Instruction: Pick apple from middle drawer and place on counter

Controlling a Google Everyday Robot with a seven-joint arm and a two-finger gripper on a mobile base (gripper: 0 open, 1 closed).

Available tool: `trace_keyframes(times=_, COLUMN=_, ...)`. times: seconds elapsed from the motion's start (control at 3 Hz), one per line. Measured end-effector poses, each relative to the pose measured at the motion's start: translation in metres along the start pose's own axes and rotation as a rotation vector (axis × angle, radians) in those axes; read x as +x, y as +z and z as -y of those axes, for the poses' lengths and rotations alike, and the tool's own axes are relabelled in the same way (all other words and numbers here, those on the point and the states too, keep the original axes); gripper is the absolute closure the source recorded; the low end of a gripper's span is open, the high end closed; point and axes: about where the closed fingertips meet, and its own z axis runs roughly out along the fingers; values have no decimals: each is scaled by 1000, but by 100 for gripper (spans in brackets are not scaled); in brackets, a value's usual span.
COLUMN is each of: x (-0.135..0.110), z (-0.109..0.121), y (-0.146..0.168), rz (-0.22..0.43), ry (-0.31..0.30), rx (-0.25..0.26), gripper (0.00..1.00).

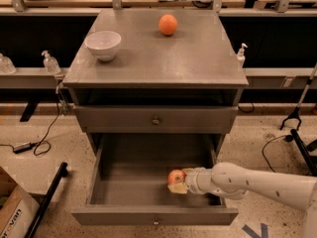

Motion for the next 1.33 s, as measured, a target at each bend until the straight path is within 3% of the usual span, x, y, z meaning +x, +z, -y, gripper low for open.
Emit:
trace_keyframes(times=0.33, x=-49, z=11, y=-42, rz=100, ry=-35, rx=-21, gripper=100)
trace_keyframes(times=0.67, x=-110, z=26, y=-109, rz=215, ry=-89, rx=-47, gripper=100)
trace_keyframes(times=1.0, x=-170, z=26, y=-183, rz=263, ry=-185, rx=-75, gripper=100)
trace_keyframes(times=1.33, x=-231, z=3, y=-249, rz=257, ry=-328, rx=-108, gripper=100)
